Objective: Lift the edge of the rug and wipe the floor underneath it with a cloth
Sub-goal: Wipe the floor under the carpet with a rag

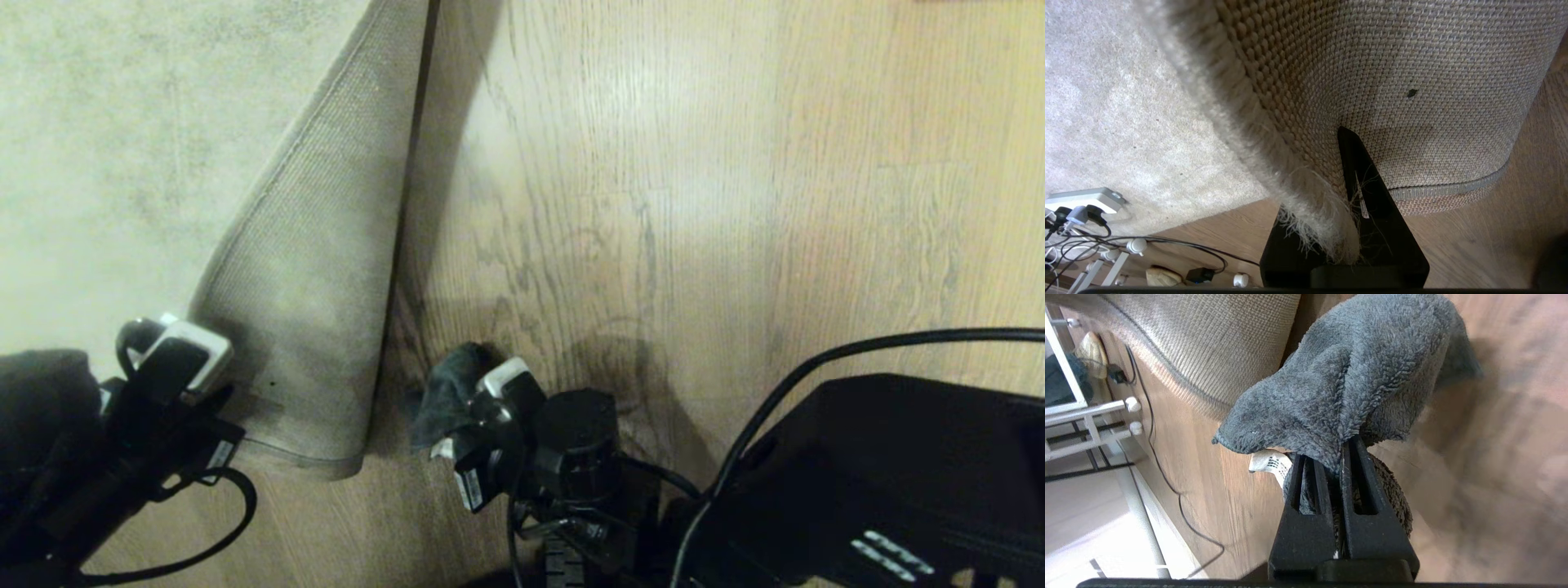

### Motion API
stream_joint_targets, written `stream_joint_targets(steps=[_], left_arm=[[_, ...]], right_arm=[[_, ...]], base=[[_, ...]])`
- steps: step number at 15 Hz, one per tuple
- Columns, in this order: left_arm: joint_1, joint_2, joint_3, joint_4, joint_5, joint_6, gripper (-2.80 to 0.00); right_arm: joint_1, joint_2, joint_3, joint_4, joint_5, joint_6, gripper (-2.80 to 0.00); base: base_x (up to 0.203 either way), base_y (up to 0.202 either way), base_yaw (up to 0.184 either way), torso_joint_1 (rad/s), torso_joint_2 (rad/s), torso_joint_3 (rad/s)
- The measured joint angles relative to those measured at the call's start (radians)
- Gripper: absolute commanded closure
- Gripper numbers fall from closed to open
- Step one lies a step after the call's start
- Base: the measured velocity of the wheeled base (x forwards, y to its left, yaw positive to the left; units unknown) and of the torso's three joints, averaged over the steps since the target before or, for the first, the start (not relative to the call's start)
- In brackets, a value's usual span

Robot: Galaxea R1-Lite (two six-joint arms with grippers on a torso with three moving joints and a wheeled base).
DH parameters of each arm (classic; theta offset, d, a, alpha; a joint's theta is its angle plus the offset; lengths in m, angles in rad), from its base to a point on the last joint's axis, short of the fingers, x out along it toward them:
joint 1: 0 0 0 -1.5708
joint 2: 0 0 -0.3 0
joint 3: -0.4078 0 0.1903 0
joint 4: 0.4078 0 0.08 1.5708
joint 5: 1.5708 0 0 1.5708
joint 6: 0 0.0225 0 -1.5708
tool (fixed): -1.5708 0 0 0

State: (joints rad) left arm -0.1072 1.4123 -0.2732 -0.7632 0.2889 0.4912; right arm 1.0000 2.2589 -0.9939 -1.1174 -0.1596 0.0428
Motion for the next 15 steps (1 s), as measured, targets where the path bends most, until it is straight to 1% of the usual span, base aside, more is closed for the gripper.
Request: stream_joint_targets(steps=[3, 7, 10, 12, 15], left_arm=[[0.0, 0.001, 0.0, 0.003, -0.001, 0.0, 0.0], [0.0, 0.001, 0.007, 0.0, -0.001, 0.0, 0.0], [0.0, 0.001, 0.011, -0.001, -0.001, 0.0, 0.0], [0.0, 0.001, 0.013, -0.002, -0.001, 0.001, 0.0], [0.0, 0.001, 0.013, -0.001, -0.001, 0.001, 0.0]], right_arm=[[0.0, 0.067, -0.086, 0.001, -0.003, 0.008, 0.0], [-0.03, 0.124, -0.217, 0.001, -0.015, 0.018, 0.0], [-0.06, 0.152, -0.328, 0.026, -0.022, 0.018, 0.0], [-0.077, 0.156, -0.367, 0.04, -0.023, 0.015, 0.0], [-0.09, 0.139, -0.385, 0.046, -0.023, 0.013, 0.0]], base=[[0.0, 0.0, 0.0, 0.0, 0.0, 0.0], [0.0, 0.0, 0.0, 0.0, 0.0, 0.0], [0.0, 0.0, 0.0, 0.0, 0.0, 0.0], [0.0, 0.0, 0.0, 0.0, 0.0, 0.0], [0.0, 0.0, 0.0, 0.0, 0.0, 0.0]])
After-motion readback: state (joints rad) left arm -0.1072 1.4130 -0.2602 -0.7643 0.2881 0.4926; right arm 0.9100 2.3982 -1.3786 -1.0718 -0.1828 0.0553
